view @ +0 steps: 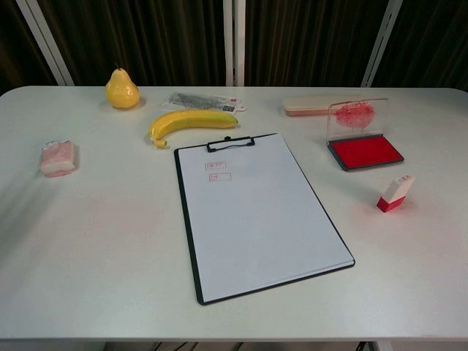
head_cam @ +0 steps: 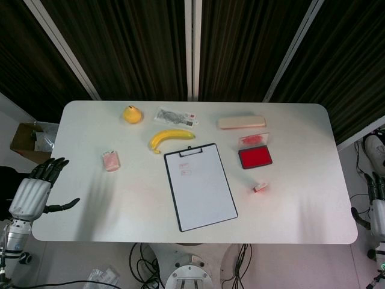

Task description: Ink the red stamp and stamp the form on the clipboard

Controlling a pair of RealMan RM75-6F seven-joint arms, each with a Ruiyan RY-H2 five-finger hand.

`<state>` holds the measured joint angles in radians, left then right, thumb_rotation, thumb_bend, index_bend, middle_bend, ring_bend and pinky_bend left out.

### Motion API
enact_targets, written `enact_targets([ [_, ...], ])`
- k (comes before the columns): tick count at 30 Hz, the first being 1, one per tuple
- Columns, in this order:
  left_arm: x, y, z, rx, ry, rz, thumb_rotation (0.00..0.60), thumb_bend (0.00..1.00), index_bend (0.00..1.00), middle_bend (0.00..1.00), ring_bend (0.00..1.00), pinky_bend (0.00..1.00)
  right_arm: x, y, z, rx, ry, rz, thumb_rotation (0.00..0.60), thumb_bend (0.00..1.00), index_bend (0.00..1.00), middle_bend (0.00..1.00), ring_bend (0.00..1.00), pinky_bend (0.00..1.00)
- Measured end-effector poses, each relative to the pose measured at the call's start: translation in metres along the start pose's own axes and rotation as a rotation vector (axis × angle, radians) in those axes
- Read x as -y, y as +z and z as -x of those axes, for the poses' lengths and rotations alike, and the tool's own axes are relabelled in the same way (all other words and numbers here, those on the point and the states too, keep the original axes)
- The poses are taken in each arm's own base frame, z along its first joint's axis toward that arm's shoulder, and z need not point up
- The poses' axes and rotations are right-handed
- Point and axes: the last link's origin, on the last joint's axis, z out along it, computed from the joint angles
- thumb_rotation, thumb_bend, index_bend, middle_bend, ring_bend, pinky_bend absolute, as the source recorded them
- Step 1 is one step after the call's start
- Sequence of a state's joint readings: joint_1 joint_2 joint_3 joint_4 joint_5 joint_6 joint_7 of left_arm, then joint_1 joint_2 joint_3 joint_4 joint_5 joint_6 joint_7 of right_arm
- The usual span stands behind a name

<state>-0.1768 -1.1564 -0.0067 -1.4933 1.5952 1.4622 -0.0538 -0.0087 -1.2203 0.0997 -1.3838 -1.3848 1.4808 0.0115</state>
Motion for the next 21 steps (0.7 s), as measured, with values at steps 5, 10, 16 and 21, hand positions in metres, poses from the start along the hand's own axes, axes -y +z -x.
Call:
enact_targets([
  [5, -0.0005, 0.0, 0.0004, 0.001, 0.0, 0.002, 0.247, 0.11, 0.11, 0.09, 0.09, 0.18, -0.0004, 0.0, 0.0005, 0.001, 0.001, 0.0, 0.6, 0.18, 0.0, 0.0, 0.0, 0.0],
  [10, -0.0017, -0.0009, -0.0005, -0.002, 0.0, 0.005, 0.247, 0.11, 0.11, 0.09, 0.09, 0.18, -0.0004, -0.0004, 0.0002, 0.001, -0.001, -0.005, 0.6, 0.18, 0.0, 0.0, 0.0, 0.0],
  [16, -0.0036, -0.0014, -0.0025, -0.006, -0.001, 0.01, 0.243, 0.11, 0.11, 0.09, 0.09, 0.19, 0.001, -0.0022, -0.0018, -0.012, 0.002, -0.031, 0.6, 0.19, 0.0, 0.0, 0.0, 0.0],
  [21, -0.0034, -0.0027, -0.0026, -0.005, -0.002, 0.007, 0.245, 0.11, 0.11, 0.09, 0.09, 0.18, 0.0017, -0.002, -0.0028, -0.017, -0.004, -0.049, 0.6, 0.19, 0.0, 0.0, 0.0, 0.0],
])
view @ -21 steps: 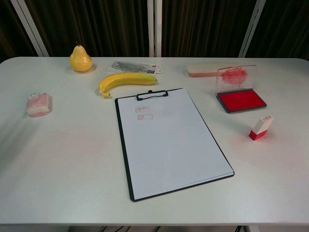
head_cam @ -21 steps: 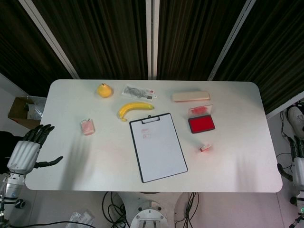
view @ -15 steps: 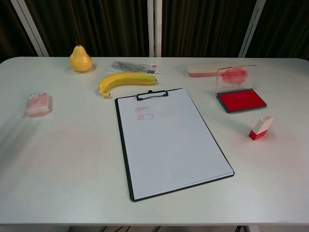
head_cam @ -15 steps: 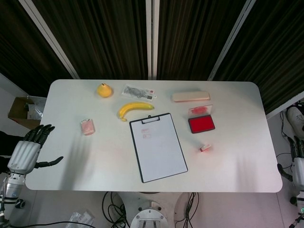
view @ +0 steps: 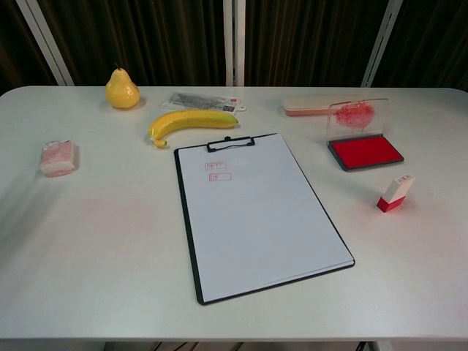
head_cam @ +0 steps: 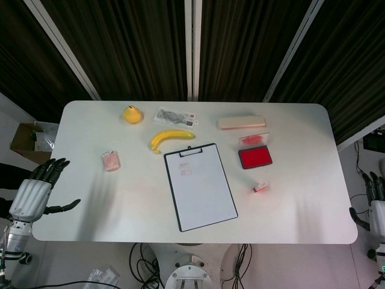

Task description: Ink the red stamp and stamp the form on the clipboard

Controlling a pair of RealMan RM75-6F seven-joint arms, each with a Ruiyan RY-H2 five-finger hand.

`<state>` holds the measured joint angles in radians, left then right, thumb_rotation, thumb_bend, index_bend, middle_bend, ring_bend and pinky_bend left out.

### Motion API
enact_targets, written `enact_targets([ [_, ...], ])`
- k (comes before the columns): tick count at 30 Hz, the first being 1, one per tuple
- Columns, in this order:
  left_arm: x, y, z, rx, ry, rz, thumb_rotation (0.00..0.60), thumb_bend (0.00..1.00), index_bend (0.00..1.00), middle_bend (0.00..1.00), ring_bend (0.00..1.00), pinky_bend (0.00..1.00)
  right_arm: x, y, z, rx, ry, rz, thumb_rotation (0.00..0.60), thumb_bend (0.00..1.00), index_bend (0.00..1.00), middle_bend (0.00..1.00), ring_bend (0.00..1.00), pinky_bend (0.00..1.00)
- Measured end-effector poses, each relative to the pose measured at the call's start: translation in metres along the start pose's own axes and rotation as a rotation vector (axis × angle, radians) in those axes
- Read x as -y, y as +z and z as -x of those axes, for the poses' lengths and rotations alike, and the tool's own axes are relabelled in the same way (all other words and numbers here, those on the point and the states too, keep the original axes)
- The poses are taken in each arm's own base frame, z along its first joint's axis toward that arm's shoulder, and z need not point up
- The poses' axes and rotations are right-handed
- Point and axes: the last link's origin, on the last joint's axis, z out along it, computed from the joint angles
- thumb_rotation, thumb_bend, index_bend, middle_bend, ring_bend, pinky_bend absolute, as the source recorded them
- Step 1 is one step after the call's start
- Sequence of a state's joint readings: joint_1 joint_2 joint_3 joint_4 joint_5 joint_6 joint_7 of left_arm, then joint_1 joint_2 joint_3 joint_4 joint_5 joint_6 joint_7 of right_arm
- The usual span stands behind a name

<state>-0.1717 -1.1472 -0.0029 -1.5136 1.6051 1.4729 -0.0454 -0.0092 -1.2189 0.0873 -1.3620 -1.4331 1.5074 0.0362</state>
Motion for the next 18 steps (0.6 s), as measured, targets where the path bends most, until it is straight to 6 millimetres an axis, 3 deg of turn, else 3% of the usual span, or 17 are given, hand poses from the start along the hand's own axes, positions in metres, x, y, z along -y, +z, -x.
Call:
enact_targets([
  [10, 0.002, 0.0, 0.006, 0.015, -0.01, -0.002, 0.246, 0.11, 0.11, 0.09, 0.09, 0.18, 0.009, 0.008, 0.001, 0.014, -0.075, -0.075, 0.6, 0.19, 0.0, 0.0, 0.0, 0.0],
  [18, 0.001, 0.001, 0.007, 0.013, -0.017, 0.007, 0.244, 0.11, 0.11, 0.09, 0.09, 0.19, 0.04, 0.041, 0.001, 0.109, -0.24, -0.266, 0.6, 0.18, 0.0, 0.0, 0.0, 0.0],
])
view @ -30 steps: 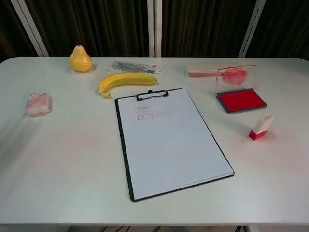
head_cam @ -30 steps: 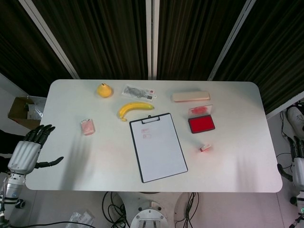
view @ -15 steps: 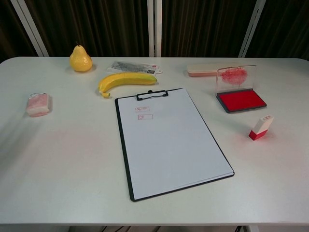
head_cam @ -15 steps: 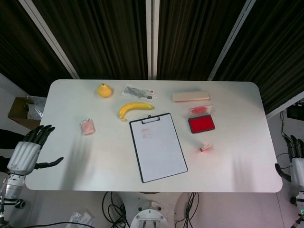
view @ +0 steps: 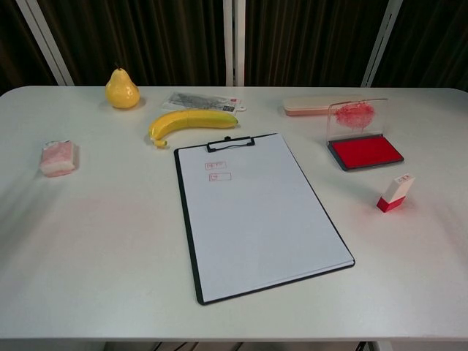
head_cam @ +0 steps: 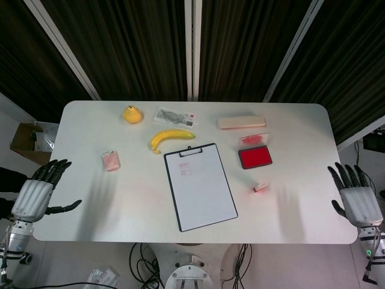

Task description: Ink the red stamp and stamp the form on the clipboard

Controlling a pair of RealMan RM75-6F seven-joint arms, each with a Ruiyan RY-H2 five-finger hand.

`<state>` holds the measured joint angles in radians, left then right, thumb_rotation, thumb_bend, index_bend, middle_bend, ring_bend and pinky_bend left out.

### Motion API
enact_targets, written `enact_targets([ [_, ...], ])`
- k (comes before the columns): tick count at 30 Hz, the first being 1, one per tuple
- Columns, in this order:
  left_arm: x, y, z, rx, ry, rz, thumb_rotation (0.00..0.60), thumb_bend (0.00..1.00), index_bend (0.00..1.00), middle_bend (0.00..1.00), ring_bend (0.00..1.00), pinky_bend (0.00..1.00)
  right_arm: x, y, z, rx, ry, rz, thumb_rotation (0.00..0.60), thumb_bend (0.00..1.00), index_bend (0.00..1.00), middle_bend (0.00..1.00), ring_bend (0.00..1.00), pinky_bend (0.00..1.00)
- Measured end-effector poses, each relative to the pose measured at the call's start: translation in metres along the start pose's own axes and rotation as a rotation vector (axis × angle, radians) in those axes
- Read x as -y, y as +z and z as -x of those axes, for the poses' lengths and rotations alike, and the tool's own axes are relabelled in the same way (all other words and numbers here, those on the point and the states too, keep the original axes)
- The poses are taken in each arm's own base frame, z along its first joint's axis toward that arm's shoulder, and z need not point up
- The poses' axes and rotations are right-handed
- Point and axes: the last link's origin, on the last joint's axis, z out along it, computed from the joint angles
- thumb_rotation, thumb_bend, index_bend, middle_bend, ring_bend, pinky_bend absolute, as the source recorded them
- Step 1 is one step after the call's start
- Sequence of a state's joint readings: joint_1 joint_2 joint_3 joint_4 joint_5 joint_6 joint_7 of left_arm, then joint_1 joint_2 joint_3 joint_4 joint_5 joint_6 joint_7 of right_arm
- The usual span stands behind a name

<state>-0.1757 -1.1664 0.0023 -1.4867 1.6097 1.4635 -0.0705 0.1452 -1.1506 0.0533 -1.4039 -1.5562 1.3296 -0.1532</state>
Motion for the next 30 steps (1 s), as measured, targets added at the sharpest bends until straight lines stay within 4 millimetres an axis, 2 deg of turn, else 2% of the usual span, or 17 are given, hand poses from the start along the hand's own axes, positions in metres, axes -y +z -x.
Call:
enact_targets([
  [4, -0.002, 0.0, 0.002, 0.008, 0.002, 0.003, 0.247, 0.11, 0.11, 0.09, 0.09, 0.18, 0.024, 0.027, 0.0, 0.041, -0.056, -0.109, 0.6, 0.18, 0.0, 0.01, 0.0, 0.0],
  [7, -0.002, 0.0, 0.003, 0.011, 0.003, 0.002, 0.247, 0.11, 0.11, 0.09, 0.09, 0.18, 0.05, 0.048, 0.001, 0.047, -0.065, -0.196, 0.6, 0.18, 0.0, 0.02, 0.0, 0.0],
  [8, -0.002, 0.0, 0.003, 0.012, 0.003, 0.002, 0.248, 0.11, 0.11, 0.09, 0.09, 0.18, 0.061, 0.054, 0.002, 0.041, -0.063, -0.223, 0.6, 0.18, 0.0, 0.02, 0.02, 0.04],
  [9, -0.002, 0.0, 0.003, 0.014, 0.004, 0.002, 0.248, 0.11, 0.11, 0.09, 0.09, 0.18, 0.068, 0.059, 0.003, 0.033, -0.062, -0.24, 0.6, 0.18, 0.0, 0.02, 0.09, 0.17],
  [12, -0.001, 0.0, 0.003, 0.018, 0.006, 0.001, 0.248, 0.11, 0.11, 0.09, 0.09, 0.18, 0.087, 0.069, 0.006, 0.019, -0.05, -0.28, 0.6, 0.18, 0.0, 0.05, 0.43, 0.68],
  [14, -0.001, 0.0, 0.003, 0.022, 0.006, -0.001, 0.247, 0.11, 0.11, 0.09, 0.09, 0.18, 0.093, 0.073, 0.007, 0.035, -0.04, -0.295, 0.6, 0.18, 0.01, 0.09, 0.6, 0.86],
  [15, -0.001, 0.0, 0.003, 0.024, 0.006, -0.002, 0.247, 0.11, 0.11, 0.09, 0.09, 0.18, 0.095, 0.075, 0.007, 0.043, -0.041, -0.302, 0.6, 0.18, 0.01, 0.1, 0.66, 0.9],
  [22, 0.001, -0.001, 0.007, 0.037, 0.004, -0.007, 0.248, 0.11, 0.11, 0.09, 0.09, 0.18, 0.103, 0.081, 0.012, 0.098, -0.056, -0.33, 0.6, 0.18, 0.04, 0.11, 0.69, 0.92],
  [30, 0.001, 0.002, 0.009, 0.046, 0.005, -0.002, 0.247, 0.11, 0.11, 0.09, 0.09, 0.18, 0.108, 0.086, 0.023, 0.111, -0.054, -0.341, 0.6, 0.18, 0.16, 0.18, 0.71, 0.92],
])
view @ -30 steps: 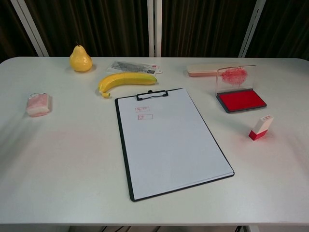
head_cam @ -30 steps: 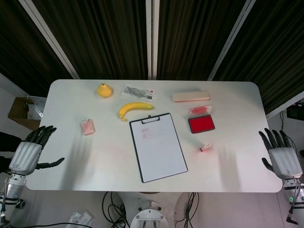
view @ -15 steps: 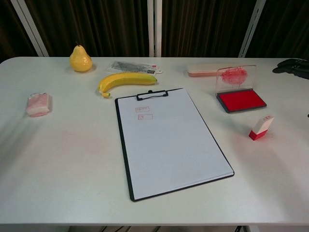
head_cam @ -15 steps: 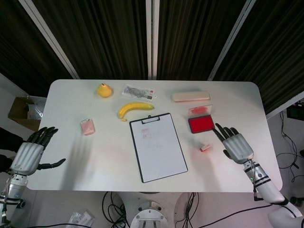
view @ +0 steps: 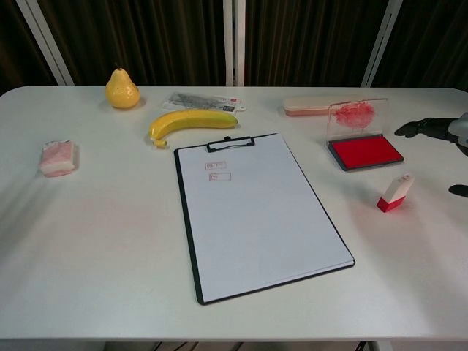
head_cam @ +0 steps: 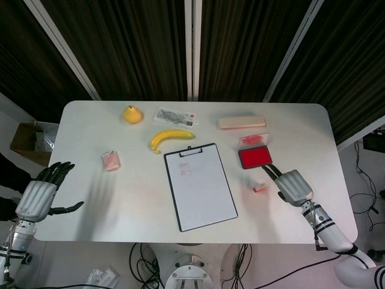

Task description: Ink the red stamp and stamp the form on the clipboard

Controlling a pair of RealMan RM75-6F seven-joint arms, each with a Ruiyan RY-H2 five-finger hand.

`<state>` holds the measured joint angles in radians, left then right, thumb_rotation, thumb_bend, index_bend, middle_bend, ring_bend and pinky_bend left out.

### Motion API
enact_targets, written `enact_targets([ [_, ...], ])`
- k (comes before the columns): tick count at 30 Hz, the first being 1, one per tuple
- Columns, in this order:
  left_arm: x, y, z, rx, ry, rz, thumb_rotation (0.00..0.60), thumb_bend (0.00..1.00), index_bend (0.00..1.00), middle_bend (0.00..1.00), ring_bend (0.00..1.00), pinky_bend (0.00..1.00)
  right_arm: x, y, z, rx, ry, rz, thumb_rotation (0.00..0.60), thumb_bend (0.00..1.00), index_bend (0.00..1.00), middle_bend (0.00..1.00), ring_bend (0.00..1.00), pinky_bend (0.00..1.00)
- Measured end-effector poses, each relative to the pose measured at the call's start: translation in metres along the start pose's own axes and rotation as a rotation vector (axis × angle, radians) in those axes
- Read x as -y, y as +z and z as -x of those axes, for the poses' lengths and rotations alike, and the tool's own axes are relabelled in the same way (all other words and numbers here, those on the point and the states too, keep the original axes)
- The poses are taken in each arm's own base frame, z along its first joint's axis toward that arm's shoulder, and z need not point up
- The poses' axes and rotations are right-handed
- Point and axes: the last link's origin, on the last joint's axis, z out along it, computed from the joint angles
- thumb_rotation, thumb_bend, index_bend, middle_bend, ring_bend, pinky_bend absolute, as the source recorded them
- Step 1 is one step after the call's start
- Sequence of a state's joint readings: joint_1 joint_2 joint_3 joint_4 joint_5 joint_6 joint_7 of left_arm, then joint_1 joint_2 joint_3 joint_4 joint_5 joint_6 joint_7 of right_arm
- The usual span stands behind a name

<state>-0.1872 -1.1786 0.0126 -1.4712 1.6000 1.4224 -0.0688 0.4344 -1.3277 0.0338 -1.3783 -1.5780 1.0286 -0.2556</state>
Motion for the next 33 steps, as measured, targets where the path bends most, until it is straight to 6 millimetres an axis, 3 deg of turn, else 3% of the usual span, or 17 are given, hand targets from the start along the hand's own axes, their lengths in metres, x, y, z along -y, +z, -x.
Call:
enact_targets([
  [18, 0.003, 0.002, 0.002, 0.016, -0.003, -0.007, 0.245, 0.11, 0.11, 0.09, 0.09, 0.18, 0.022, 0.034, 0.016, -0.014, 0.07, -0.034, 0.6, 0.18, 0.4, 0.35, 0.77, 0.94],
  [33, 0.006, 0.001, 0.002, 0.016, -0.004, -0.014, 0.245, 0.1, 0.11, 0.09, 0.09, 0.19, 0.03, 0.04, 0.025, -0.032, 0.093, -0.035, 0.6, 0.21, 0.48, 0.41, 0.78, 0.96],
])
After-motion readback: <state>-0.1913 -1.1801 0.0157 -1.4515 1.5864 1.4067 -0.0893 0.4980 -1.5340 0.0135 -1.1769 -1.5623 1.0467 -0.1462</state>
